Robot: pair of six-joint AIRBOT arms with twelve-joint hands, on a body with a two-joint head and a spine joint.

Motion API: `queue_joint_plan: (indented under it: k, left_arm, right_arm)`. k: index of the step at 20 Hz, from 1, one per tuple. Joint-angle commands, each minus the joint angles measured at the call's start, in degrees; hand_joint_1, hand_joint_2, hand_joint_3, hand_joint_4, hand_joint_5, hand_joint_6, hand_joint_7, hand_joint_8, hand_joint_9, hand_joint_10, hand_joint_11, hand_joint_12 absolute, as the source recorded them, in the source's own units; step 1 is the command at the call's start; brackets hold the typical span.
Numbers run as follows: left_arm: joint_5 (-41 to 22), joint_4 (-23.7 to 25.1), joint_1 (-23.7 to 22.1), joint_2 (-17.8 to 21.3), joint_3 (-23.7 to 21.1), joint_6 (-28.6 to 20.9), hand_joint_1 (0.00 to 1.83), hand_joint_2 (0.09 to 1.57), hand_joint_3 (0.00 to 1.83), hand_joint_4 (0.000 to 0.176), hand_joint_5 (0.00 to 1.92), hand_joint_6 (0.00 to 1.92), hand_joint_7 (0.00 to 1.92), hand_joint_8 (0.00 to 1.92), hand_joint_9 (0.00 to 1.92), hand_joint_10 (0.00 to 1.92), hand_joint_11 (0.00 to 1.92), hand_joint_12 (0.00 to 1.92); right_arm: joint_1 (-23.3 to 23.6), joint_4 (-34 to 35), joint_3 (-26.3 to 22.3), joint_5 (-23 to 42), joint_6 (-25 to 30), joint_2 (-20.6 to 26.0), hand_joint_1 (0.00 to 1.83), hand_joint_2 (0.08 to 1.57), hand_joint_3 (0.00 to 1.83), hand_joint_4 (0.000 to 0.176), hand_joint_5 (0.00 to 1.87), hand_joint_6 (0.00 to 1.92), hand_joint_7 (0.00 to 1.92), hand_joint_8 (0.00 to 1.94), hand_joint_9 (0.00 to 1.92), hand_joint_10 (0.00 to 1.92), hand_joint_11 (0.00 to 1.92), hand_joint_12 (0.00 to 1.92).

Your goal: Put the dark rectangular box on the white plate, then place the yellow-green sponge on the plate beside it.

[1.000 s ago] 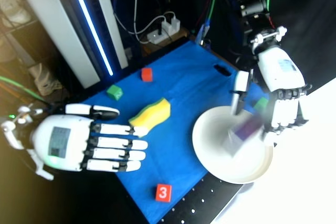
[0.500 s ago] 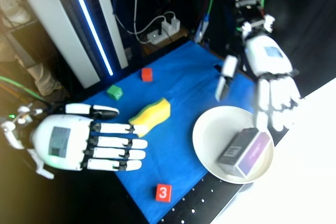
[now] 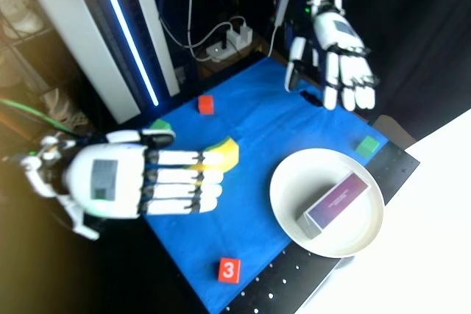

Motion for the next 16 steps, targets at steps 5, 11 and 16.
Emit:
queue_joint_plan:
  k: [5,11,16]
  left_arm:
    - [-21.39,-7.10,9.99,5.20,-6.24,0.42,0.92,0.93,0.00,0.056,0.23,0.00,0.12,0.00,0.03,0.00,0.00,0.00]
    - [-24.93,-9.58,12.24,4.85,-7.71,0.41,0.85,0.96,0.01,0.085,0.17,0.00,0.09,0.00,0.01,0.00,0.00,0.00]
    - [-26.51,-11.04,13.86,4.66,-8.39,0.37,0.87,0.95,0.00,0.120,0.19,0.01,0.09,0.01,0.02,0.01,0.06,0.03]
  right_arm:
    - [6.45,-3.53,1.73,0.01,0.46,-2.63,0.77,1.00,0.00,0.019,0.42,0.00,0.32,0.00,0.28,0.00,0.00,0.76]
    - [8.38,-5.79,3.97,-4.58,0.46,-4.63,0.80,0.96,0.00,0.054,0.45,0.00,0.37,0.00,0.27,0.00,0.00,0.72]
    - [9.40,-6.89,4.99,-6.24,0.46,-5.56,1.15,0.98,0.00,0.000,0.92,0.13,0.65,1.11,0.69,1.52,0.65,1.89]
